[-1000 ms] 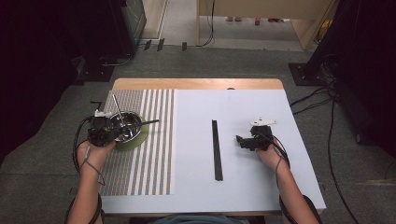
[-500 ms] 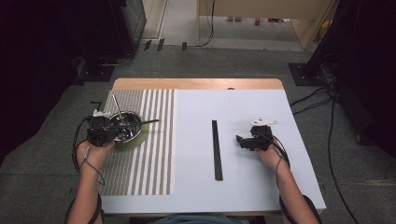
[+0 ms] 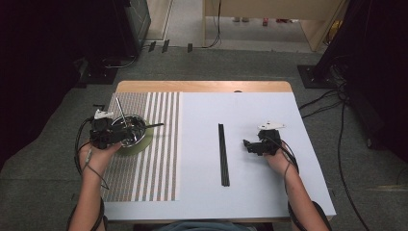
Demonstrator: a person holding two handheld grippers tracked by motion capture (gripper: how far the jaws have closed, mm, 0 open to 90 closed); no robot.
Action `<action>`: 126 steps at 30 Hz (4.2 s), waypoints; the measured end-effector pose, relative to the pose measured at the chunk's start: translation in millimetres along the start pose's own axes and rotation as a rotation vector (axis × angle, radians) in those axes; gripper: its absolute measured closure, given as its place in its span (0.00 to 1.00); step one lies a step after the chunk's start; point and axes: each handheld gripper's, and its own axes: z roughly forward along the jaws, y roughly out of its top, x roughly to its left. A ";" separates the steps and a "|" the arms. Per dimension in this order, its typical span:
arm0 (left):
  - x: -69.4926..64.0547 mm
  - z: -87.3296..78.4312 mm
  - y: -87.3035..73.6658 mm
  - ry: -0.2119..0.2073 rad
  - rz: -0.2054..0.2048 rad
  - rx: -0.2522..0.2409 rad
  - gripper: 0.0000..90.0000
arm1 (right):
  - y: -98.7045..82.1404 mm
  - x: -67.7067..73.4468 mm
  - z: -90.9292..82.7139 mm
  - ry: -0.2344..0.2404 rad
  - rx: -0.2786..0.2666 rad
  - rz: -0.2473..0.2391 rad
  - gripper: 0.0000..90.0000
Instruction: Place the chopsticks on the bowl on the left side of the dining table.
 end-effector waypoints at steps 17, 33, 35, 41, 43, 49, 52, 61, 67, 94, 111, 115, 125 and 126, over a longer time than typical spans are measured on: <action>-15.1 -4.6 12.6 -0.061 -0.055 -0.020 0.37 | 0.0 -0.1 0.0 0.000 0.000 0.000 0.12; -35.8 -3.8 17.3 -0.096 0.001 0.001 0.35 | 0.1 -0.1 0.0 0.001 0.001 -0.001 0.12; -38.7 -3.8 17.8 -0.105 0.004 0.004 0.34 | 0.0 -0.1 0.0 0.000 0.000 0.000 0.12; -47.3 -3.0 19.3 -0.130 0.008 0.019 0.34 | 0.0 -0.1 0.0 0.001 0.001 0.000 0.12; -52.6 -2.2 19.7 -0.136 0.021 0.021 0.34 | 0.0 -0.1 0.0 0.001 0.001 0.000 0.12; -60.7 0.1 19.8 -0.151 0.043 0.022 0.34 | 0.0 0.1 0.0 0.000 0.001 0.003 0.12; -68.1 0.2 20.4 -0.174 0.054 0.021 0.34 | 0.0 0.1 -0.1 0.001 0.002 0.003 0.12; -80.3 2.5 20.3 -0.190 0.082 0.027 0.33 | 0.1 0.1 -0.1 0.001 0.002 0.003 0.12; -92.8 5.7 18.7 -0.202 0.111 0.028 0.33 | 0.2 0.1 0.0 0.001 0.003 0.004 0.12; -140.6 22.9 8.4 -0.280 0.199 0.036 0.31 | 0.2 0.1 -0.1 0.001 0.004 0.004 0.12; -166.0 41.3 -8.1 -0.306 0.291 0.027 0.29 | 0.2 0.0 -0.1 0.001 0.004 0.004 0.12; -169.8 47.9 -13.4 -0.305 0.307 0.025 0.29 | 0.2 0.1 -0.1 0.001 0.004 0.004 0.12; -176.4 63.3 -25.2 -0.320 0.336 0.027 0.27 | 0.2 0.1 -0.1 0.001 0.004 0.003 0.12; -177.5 66.7 -27.9 -0.316 0.345 0.027 0.27 | 0.2 0.0 -0.1 0.001 0.004 0.003 0.12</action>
